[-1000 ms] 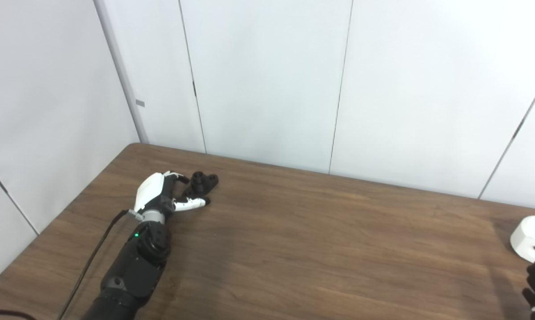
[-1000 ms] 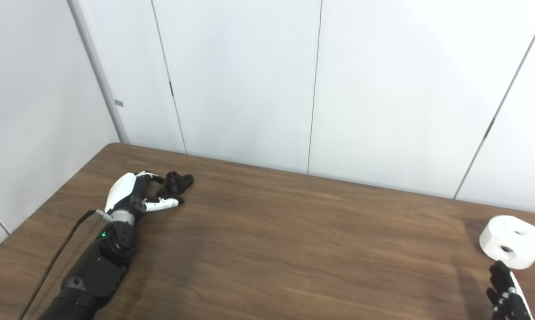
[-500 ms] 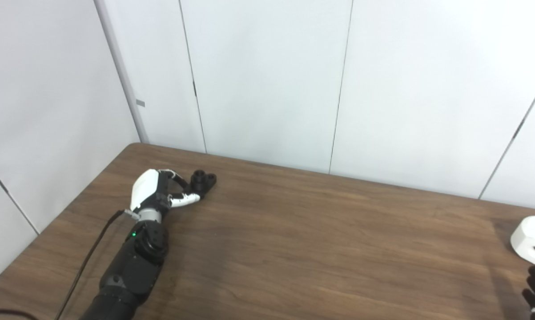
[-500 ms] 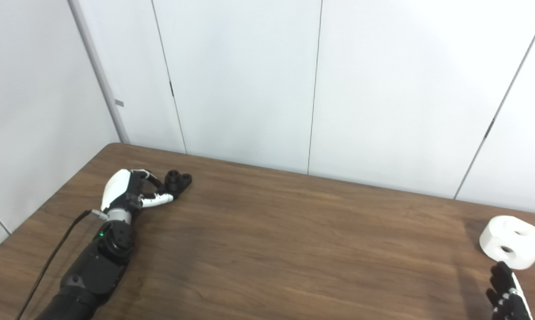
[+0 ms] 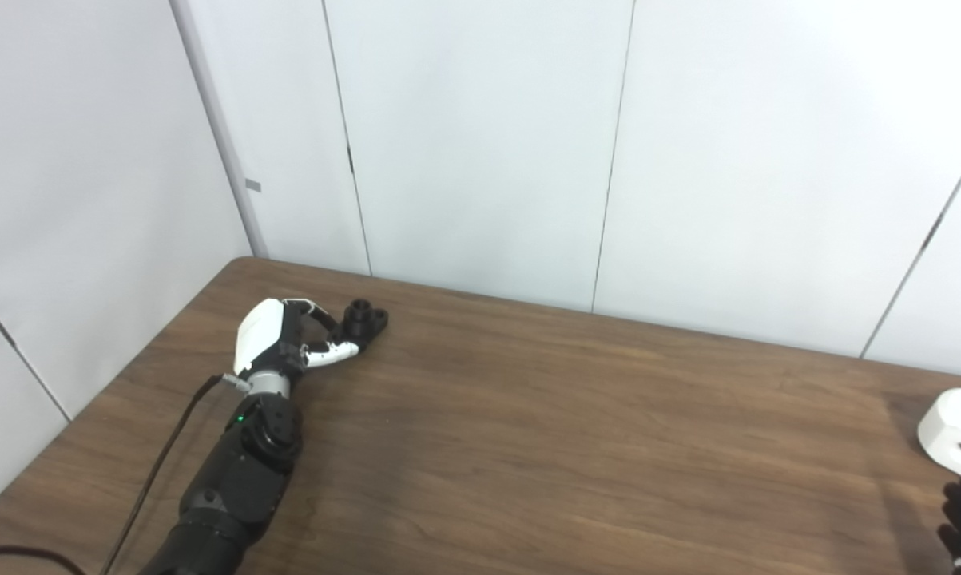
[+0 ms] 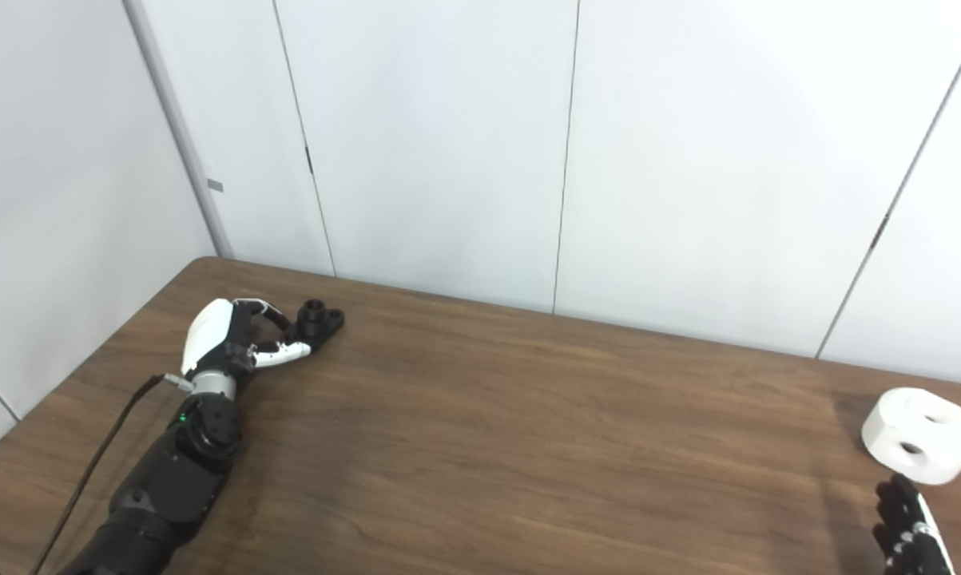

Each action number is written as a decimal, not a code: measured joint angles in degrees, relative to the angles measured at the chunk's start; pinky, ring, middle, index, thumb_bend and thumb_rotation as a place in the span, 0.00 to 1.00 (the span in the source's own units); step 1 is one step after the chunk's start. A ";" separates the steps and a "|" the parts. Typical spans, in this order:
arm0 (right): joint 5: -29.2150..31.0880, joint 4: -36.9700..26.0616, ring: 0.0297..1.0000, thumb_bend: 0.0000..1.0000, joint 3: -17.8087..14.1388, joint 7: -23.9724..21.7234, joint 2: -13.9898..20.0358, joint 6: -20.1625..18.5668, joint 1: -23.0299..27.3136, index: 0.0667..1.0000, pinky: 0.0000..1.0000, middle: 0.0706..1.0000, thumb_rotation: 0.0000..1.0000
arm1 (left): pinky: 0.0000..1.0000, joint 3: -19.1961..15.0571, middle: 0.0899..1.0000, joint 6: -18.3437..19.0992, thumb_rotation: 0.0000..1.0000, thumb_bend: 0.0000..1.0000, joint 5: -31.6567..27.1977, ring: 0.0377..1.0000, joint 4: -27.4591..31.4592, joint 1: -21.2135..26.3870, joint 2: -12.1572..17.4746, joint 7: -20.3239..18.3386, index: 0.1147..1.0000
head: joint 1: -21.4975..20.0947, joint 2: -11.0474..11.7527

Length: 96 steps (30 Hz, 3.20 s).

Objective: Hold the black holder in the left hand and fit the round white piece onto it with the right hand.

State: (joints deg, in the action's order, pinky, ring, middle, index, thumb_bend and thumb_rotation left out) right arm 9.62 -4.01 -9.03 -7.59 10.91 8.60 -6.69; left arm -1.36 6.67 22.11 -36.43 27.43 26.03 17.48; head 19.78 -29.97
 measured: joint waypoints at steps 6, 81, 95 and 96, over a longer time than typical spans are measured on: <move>0.02 -0.13 0.99 0.81 0.00 0.00 -0.06 0.00 -0.12 0.96 1.00 0.95 1.00 | 0.82 0.28 0.76 -0.36 0.04 0.52 -0.15 0.87 2.00 -1.19 -0.11 -0.36 0.42 | -0.18 -0.26; -5.20 -6.68 1.00 0.61 3.94 3.94 -3.75 -3.75 -4.75 0.94 1.00 0.95 1.00 | 0.97 20.79 0.78 -4.69 0.05 0.52 18.21 0.88 42.15 -27.83 -10.61 -10.67 0.42 | -18.89 -9.23; -9.27 -11.83 0.96 0.64 4.16 8.18 -3.76 -11.16 -5.71 0.85 0.97 0.92 0.53 | 0.97 21.45 0.78 -6.60 0.05 0.52 20.75 0.89 42.31 -27.86 -10.44 -10.79 0.42 | -21.62 -9.93; -9.76 -12.11 0.95 0.63 4.08 8.58 -3.76 -11.80 -5.71 0.84 0.95 0.91 0.48 | 0.97 21.41 0.78 -6.69 0.05 0.52 20.75 0.89 42.36 -27.88 -10.44 -10.82 0.42 | -21.62 -9.93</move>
State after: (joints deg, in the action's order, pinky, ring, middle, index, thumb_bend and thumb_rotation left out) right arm -0.13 -16.12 -4.95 0.99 7.15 -3.20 -12.40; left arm 20.05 -0.02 42.85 5.93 -0.45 15.59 6.66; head -1.85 -39.90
